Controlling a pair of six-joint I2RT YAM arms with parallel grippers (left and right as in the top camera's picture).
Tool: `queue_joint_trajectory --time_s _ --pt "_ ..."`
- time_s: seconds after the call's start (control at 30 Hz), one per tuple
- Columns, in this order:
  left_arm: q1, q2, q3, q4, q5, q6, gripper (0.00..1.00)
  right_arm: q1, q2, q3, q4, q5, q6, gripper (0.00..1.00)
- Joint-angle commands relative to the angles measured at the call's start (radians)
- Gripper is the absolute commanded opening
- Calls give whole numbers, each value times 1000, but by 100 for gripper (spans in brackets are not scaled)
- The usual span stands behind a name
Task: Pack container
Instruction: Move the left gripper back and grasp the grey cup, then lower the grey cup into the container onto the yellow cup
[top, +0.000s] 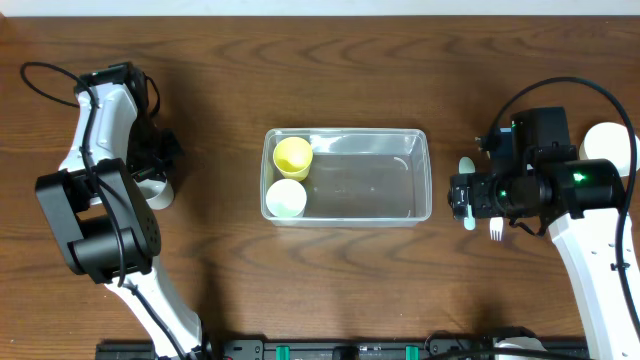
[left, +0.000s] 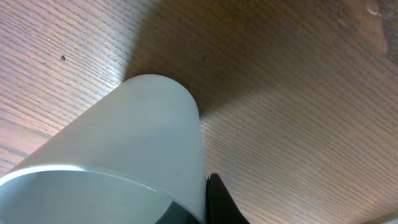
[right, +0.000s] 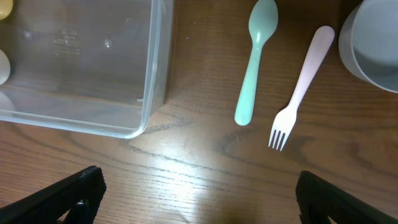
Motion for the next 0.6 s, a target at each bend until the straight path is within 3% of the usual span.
queue_joint_trajectory --time_s 0.0,0.23,0.4,0.57 --pt "-15 -35 0 -10 4 -5 6 8 3 18 0 4 -12 99" --pt "-159 -260 60 -48 74 30 6 8 3 18 8 4 -12 99" --pt "-391 -432 126 4 137 80 6 8 3 18 12 3 -12 99" --pt "-643 -444 228 -3 129 94 6 8 3 18 15 3 -12 99"
